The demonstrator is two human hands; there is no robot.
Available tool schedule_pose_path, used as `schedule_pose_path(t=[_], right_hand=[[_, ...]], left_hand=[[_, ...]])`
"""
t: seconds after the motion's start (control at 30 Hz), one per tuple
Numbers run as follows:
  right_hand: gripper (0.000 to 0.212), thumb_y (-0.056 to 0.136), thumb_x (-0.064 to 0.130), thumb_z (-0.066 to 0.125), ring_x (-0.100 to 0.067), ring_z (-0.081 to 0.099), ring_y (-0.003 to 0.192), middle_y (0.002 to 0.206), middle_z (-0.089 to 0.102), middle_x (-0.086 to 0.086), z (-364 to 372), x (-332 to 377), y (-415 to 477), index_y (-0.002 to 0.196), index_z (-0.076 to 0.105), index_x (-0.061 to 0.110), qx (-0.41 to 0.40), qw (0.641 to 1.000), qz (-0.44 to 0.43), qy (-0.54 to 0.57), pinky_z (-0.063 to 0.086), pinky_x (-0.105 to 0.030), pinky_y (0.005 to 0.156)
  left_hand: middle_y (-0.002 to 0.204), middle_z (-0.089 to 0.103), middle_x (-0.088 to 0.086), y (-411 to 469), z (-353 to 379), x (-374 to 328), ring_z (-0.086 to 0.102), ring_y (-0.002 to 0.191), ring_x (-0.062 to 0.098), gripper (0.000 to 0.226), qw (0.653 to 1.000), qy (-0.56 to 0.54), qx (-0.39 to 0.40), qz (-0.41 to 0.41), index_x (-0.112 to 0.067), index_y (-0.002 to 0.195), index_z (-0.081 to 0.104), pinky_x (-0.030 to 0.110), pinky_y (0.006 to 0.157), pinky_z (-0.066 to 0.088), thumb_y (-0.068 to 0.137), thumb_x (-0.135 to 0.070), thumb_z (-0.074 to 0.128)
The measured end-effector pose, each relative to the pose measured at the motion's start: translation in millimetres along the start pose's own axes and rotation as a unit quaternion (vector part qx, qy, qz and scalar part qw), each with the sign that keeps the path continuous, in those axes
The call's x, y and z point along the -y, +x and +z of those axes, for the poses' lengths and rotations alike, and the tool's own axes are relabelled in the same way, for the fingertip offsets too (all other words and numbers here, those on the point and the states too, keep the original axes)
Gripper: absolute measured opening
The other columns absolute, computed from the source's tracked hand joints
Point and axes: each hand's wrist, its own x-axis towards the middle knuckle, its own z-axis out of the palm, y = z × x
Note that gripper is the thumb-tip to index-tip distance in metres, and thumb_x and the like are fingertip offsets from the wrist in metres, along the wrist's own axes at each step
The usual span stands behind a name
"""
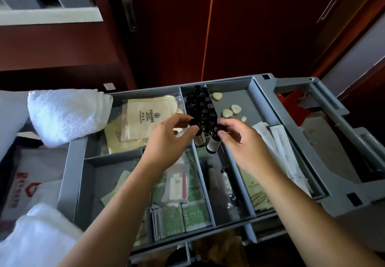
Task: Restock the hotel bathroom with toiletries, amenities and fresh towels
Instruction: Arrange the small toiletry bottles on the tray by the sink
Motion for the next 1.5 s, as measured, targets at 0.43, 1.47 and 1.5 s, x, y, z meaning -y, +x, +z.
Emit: schedule_pose_path(t=[0.43,1.47,1.5], right_hand=[[0.021,0.098,0.021,0.069,-0.007,0.071,0.105,0.109,0.076,0.010,3,-7,-118,0.116,0.071,0.029,0.094,0.980,0.003,0.176,0.059,-0.048,0.094],[0.015,0.088,0.023,0.080,-0.005,0.073,0.094,0.097,0.078,0.006,139,94,-389,0.103,0.077,0.024,0.471,0.862,-0.095,0.164,0.056,-0.017,0.080],[0.015,0.088,0.023,0.080,-0.004,0.072,0.095,0.097,0.078,0.007,147,98,-403,0.103,0.076,0.024,0.484,0.855,-0.096,0.159,0.055,-0.016,0.080]], left_hand=[[0.100,0.079,-0.013,-170,3,1,0.074,0.097,0.005,0.014,0.989,-0.110,-0.051,-0.081,-0.033,0.109,0.073,0.030,0.087,0.058,0.098,-0.025,0.070],[0.101,0.074,0.005,-585,-59,13,0.071,0.100,0.023,0.015,0.936,-0.116,-0.255,-0.211,-0.029,0.111,0.076,0.041,0.091,0.056,0.097,-0.031,0.072],[0.100,0.074,0.006,-601,-63,17,0.070,0.099,0.025,0.013,0.934,-0.113,-0.262,-0.216,-0.028,0.109,0.076,0.042,0.090,0.055,0.097,-0.031,0.073]])
